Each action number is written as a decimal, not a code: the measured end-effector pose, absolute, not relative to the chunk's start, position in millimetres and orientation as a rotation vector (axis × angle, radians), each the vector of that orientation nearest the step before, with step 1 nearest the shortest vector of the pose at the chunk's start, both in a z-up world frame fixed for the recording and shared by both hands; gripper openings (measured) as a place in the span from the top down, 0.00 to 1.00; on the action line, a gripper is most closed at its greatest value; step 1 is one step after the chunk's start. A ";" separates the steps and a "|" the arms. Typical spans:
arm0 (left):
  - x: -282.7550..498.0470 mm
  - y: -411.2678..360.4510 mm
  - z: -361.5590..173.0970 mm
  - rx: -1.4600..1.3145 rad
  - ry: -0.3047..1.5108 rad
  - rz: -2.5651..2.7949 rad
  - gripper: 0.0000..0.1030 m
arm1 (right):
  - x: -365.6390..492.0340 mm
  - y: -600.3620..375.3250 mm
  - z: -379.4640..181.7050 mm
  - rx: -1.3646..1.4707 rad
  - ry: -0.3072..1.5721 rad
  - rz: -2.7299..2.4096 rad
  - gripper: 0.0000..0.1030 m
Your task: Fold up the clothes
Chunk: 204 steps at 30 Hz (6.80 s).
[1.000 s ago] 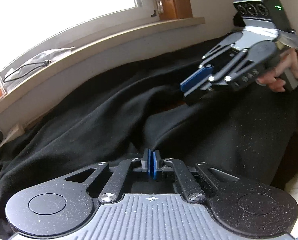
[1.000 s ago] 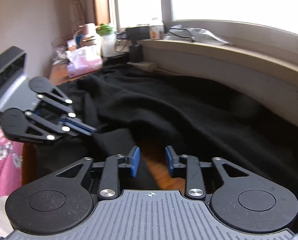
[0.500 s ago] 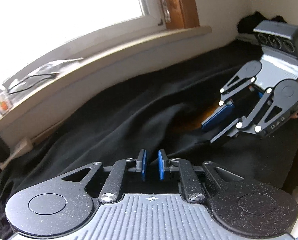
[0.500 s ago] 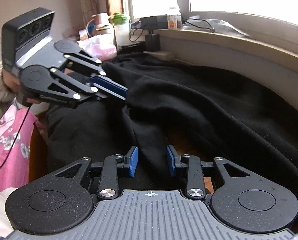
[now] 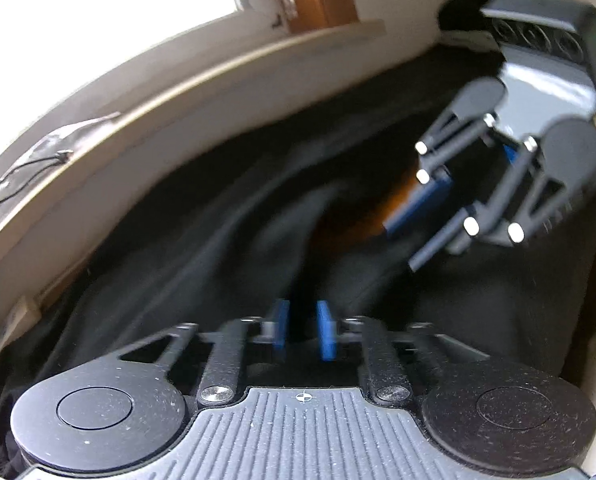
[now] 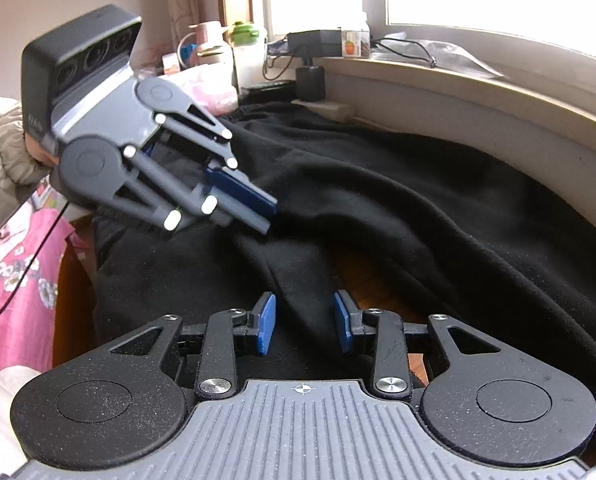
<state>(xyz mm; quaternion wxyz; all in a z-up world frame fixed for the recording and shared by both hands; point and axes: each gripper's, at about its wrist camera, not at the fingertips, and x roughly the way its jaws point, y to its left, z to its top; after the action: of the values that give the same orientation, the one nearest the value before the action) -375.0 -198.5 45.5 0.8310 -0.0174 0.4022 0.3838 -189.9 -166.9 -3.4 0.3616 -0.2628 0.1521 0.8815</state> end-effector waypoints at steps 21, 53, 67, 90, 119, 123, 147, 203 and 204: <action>-377.8 -206.1 40.0 -0.138 0.767 0.737 0.60 | -188.1 -167.6 -1.2 -0.662 0.412 2.255 0.68; -376.7 -154.3 37.7 -0.323 0.672 0.876 0.95 | 143.4 -446.5 -10.1 -0.316 0.571 1.321 0.58; -372.9 -158.3 37.8 -0.291 0.682 0.909 0.95 | 177.9 -408.8 13.4 -0.217 0.508 1.344 0.98; -381.2 -158.1 33.0 -0.367 0.600 0.934 0.95 | 188.9 -428.7 -20.9 -0.294 0.599 1.302 0.59; -384.9 -149.6 36.1 -0.391 0.599 0.944 0.96 | 228.7 -425.3 -11.5 -0.194 0.583 1.174 0.52; -384.5 -151.2 34.6 -0.386 0.594 0.944 0.96 | 229.4 -425.6 -29.1 -0.118 0.648 1.183 0.55; -390.7 -149.8 35.7 -0.401 0.584 0.942 0.96 | 235.0 -423.7 -5.3 -0.111 0.603 1.165 0.80; -403.8 -151.7 28.2 -0.404 0.513 0.961 0.97 | 204.0 -474.1 64.1 -0.199 0.488 1.154 0.47; -403.9 -151.5 28.1 -0.405 0.512 0.961 0.97 | 208.2 -468.9 58.1 -0.210 0.514 1.147 0.48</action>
<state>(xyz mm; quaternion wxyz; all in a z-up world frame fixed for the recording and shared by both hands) -403.9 -151.5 28.1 0.8361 -0.1911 0.2418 0.4538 208.2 -468.9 58.1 0.8036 -0.0982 0.2400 0.5357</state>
